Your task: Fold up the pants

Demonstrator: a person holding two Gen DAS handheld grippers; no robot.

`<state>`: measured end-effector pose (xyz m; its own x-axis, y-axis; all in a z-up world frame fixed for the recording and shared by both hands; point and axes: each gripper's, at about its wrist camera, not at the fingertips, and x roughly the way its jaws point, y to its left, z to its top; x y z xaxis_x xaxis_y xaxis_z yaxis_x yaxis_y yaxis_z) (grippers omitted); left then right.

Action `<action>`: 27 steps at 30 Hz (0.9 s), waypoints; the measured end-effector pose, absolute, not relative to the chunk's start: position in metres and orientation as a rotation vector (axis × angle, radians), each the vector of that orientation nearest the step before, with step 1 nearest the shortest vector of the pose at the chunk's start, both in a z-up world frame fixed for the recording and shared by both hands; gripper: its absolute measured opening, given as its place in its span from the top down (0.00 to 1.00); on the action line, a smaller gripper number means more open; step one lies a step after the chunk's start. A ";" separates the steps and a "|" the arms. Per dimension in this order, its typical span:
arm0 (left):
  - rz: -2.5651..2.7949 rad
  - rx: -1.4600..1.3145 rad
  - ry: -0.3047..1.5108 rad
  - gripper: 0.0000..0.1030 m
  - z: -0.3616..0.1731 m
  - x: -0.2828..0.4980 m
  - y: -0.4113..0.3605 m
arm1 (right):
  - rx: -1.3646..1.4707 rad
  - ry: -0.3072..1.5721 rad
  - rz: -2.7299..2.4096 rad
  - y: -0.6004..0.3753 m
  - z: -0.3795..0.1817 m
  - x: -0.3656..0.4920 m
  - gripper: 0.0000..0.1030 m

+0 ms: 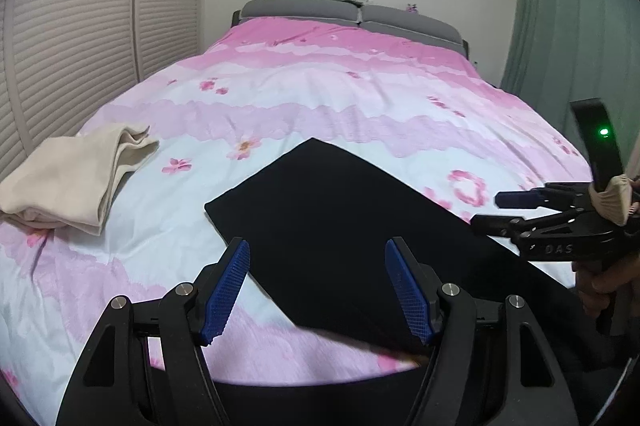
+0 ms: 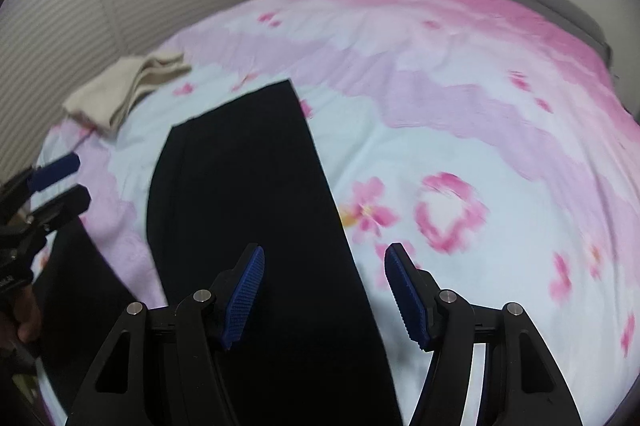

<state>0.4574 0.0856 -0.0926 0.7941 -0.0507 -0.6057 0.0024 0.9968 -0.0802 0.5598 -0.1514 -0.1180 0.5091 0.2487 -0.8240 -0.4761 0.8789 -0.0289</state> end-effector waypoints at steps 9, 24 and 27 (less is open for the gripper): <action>0.014 -0.099 0.680 0.32 -0.109 0.484 0.109 | -0.096 1.117 0.565 -0.150 -0.168 0.623 0.81; 0.070 -0.108 0.607 0.32 -0.040 0.379 0.172 | -0.263 0.794 0.768 -0.051 -0.069 0.452 0.97; 0.106 -0.106 0.592 0.29 -0.032 0.342 0.191 | -0.304 0.801 0.822 -0.024 -0.078 0.408 0.97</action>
